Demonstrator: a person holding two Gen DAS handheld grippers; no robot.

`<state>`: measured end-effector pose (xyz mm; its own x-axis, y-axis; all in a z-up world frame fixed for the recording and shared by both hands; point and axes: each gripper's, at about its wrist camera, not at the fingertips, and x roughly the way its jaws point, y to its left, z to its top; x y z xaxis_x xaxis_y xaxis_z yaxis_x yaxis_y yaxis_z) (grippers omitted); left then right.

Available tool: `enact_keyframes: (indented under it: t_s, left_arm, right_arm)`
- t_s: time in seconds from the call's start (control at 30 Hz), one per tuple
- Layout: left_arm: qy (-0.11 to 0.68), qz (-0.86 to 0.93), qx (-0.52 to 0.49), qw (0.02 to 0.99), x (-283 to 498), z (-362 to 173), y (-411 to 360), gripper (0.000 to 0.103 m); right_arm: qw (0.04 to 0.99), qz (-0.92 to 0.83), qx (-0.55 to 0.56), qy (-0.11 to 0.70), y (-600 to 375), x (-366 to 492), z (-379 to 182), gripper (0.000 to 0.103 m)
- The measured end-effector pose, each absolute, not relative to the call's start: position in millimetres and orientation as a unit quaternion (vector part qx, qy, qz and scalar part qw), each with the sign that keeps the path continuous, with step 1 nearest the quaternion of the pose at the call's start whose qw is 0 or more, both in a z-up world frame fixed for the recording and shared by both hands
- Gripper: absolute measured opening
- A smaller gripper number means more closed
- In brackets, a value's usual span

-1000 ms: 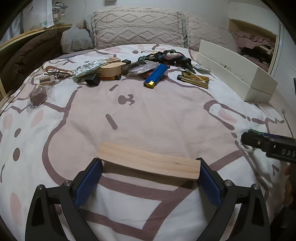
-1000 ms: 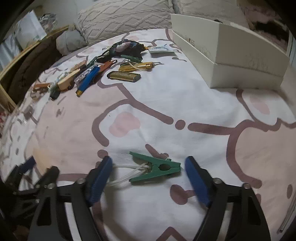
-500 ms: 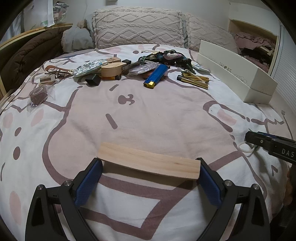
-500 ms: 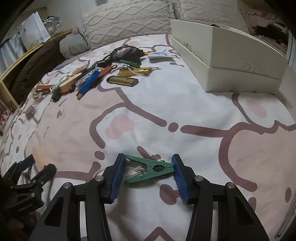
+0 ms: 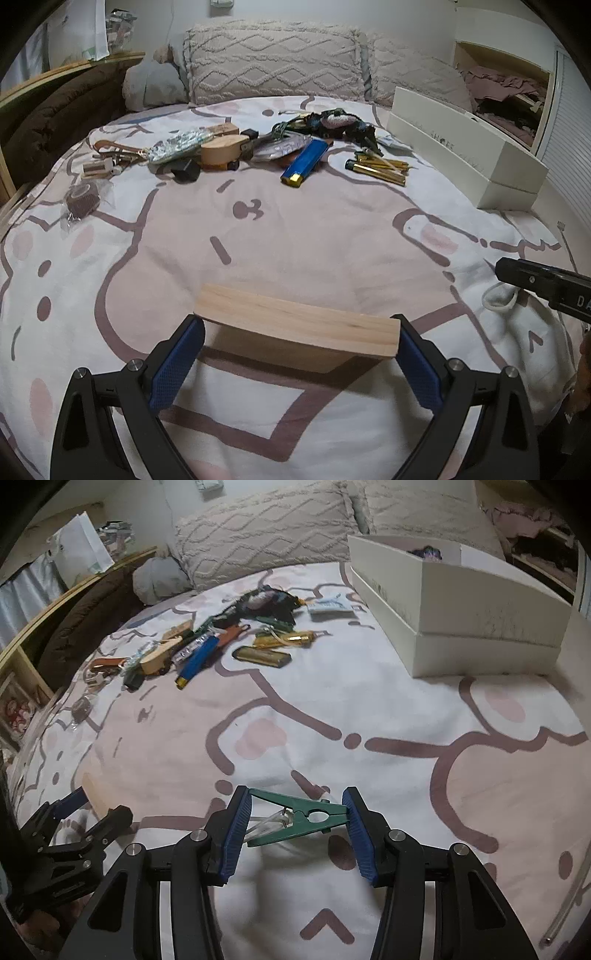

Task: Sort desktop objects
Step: 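Close the right gripper on the green clothespin and lift it, then carry the wooden stick and clothespin toward the white shoebox with both grippers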

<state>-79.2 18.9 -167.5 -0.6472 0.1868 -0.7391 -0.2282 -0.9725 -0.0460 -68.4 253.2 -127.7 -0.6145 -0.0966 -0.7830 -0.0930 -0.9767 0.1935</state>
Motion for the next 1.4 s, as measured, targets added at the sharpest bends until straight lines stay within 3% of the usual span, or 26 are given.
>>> enact_keyframes:
  t_s: [0.57, 1.4]
  left_arm:
    - [0.03, 0.92, -0.369, 0.131, -66.3, -130.6, 39.7, 0.099]
    - [0.05, 0.926, -0.319, 0.198, -93.7, -76.4, 123.8, 0.099]
  right_arm:
    - [0.007, -0.907, 0.407, -0.112, 267.7, -47.1, -99.3, 0.052]
    - [-0.065, -0.922, 0.362, -0.121, 366.9, -32.2, -59.9, 0.052]
